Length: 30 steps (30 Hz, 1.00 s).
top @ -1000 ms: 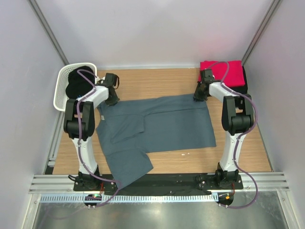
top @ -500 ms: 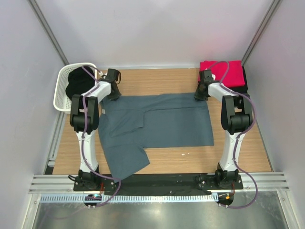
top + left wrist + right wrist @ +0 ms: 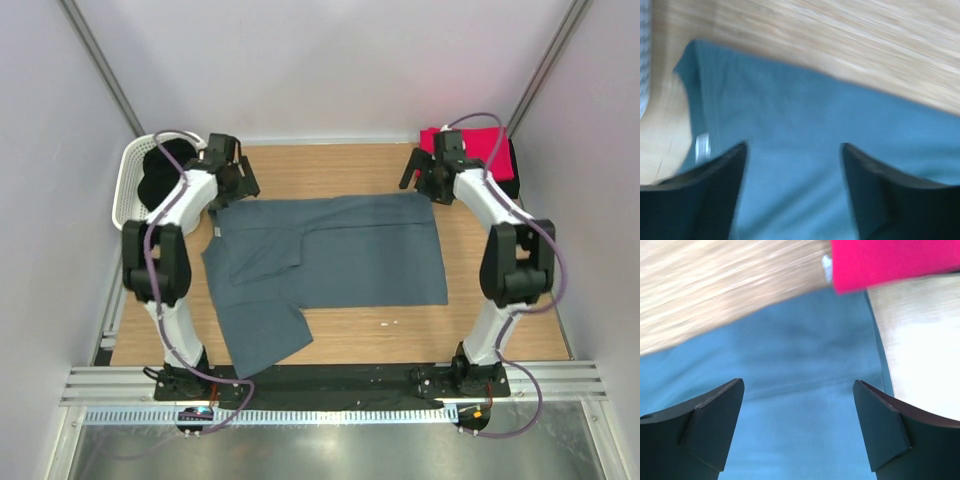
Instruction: Fold and stack the t-shirts
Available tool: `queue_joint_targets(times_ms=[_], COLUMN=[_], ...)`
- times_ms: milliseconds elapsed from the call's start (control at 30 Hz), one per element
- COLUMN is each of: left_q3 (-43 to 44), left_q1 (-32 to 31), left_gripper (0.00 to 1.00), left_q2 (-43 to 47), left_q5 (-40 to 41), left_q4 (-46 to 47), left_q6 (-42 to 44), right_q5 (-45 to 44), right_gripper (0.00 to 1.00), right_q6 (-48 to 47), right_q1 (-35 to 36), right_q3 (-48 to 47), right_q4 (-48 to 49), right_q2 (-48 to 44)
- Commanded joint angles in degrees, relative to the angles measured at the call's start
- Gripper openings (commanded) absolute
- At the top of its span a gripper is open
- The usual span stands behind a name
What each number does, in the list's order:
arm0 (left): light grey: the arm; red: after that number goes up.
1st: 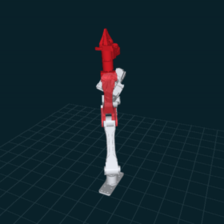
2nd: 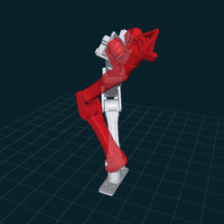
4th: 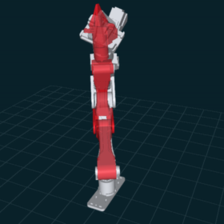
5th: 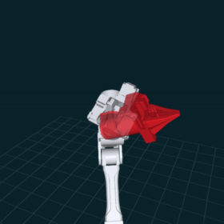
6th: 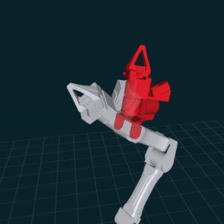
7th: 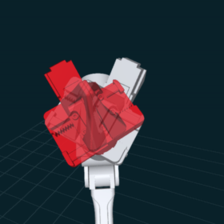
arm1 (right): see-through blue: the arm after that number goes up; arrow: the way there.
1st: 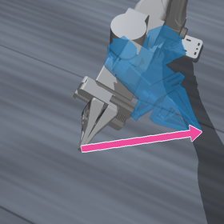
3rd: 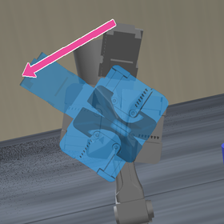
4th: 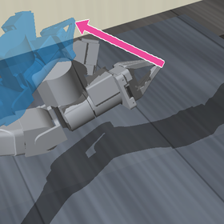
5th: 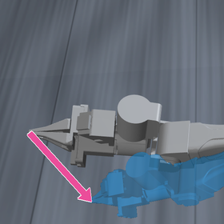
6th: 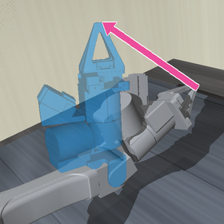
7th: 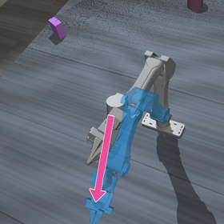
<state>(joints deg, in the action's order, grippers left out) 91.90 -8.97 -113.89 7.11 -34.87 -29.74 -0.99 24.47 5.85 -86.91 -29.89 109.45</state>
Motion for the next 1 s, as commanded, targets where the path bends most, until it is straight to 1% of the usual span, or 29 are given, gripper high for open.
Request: queue_joint_targets(times_ms=[0,33,67,100,133,167,200,233,267,300,333,367,400,433,500,567,600,667,733,833,900,967], left_q3=[-4.5,-8.7,-10.8,-13.6,-15.8,-21.7,-24.5,-27.0,-32.9,-35.4,-38.2,-40.5,-44.7,-46.5,-50.0,-53.4,-54.2,-56.6,-59.3,-61.3,-62.1,-62.5], left_q1=[-0.4,-0.7,-1.0,-1.6,-1.9,-2.1,-2.4,-2.5,-2.6,-2.7,-2.9,-3.2,-3.6,-3.9,-5.1,-6.5,-8.3,-10.7,-12.0,-14.8,-16.6,-17.7], left_gripper=[0.84,0.85,0.85,0.85,0.86,0.86,0.86,0.86,0.86,0.86,0.86,0.86,0.85,0.85,0.85,0.85,0.85,0.84,0.84,0.82,0.81,0.81], left_q2=[15.8,21.4,24.1,26.8,32.4,35.1,38.4,41.1,46.8,49.3,51.7,56.4,58.2,60.3,64.7,66.9,68.9,70.4,72.0,72.8,72.6,71.8], left_q5=[-4.5,-4.8,-5.0,-4.8,-4.4,-4.3,-4.1,-4.3,-4.6,-5.3,-5.9,-6.2,-6.3,-6.8,-9.3,-9.8,-9.5,-8.6,-9.2,-9.8,-9.0,-8.7], left_q4=[-1.9,-3.5,-4.5,-5.4,-7.8,-8.9,-9.9,-12.6,-13.8,-15.1,-17.5,-18.8,-20.5,-22.6,-24.5,-26.8,-28.7,-30.3,-31.2,-32.2,-33.2,-34.1], left_q6=[-4.9,-6.4,-7.7,-10.8,-12.4,-13.9,-15.8,-19.3,-21.1,-23.1,-26.2,-27.8,-29.3,-30.6,-33.7,-36.9,-37.9,-41.3,-42.8,-45.7,-46.2,-46.6], right_q5=[2.8,2.7,2.4,1.6,1.3,1.3,-2.0,-2.1,-2.0,-1.6,-0.6,-0.1,0.2,2.3,3.4,3.3,3.1,2.8,2.4,1.5,1.3,-0.8], right_gripper=[0.98,1.0,1.0,1.0,1.0,1.0,1.0,1.0,1.0,1.0,1.0,1.0,1.0,1.0,1.0,1.0,1.0,1.0,1.0,1.0,1.0,1.0], right_q6=[1.9,2.4,3.2,4.0,5.8,6.9,7.9,10.0,10.7,11.6,13.1,13.7,14.2,14.5,14.4,13.9,13.4,12.6,12.4,12.4,12.5,12.7], right_q1=[0.2,0.2,0.2,0.2,0.1,0.2,0.1,0.2,0.2,0.2,0.2,0.2,0.2,0.2,0.2,0.1,0.1,0.2,0.2,0.2,0.1,0.1], right_q3=[5.4,7.4,9.5,14.1,16.4,18.9,23.5,26.1,28.5,33.2,35.4,37.5,40.7,42.0,44.4,45.0,45.4,46.1,46.7,46.9,46.7,46.6], right_q4=[-1.7,-2.2,-3.0,-3.2,-3.5,-4.3,-4.6,-4.7,-4.2,-4.0,-3.9,-3.2,-3.0,-3.0,-3.3,-4.5,-4.8,-5.7,-6.3,-7.2,-7.8,-8.1], right_q2=[-14.1,-16.2,-17.8,-19.6,-23.5,-25.2,-27.4,-29.2,-32.9,-34.5,-35.9,-38.2,-39.1,-39.8,-40.3,-40.0,-39.5,-39.1,-38.5,-38.3,-38.5,-39.0])
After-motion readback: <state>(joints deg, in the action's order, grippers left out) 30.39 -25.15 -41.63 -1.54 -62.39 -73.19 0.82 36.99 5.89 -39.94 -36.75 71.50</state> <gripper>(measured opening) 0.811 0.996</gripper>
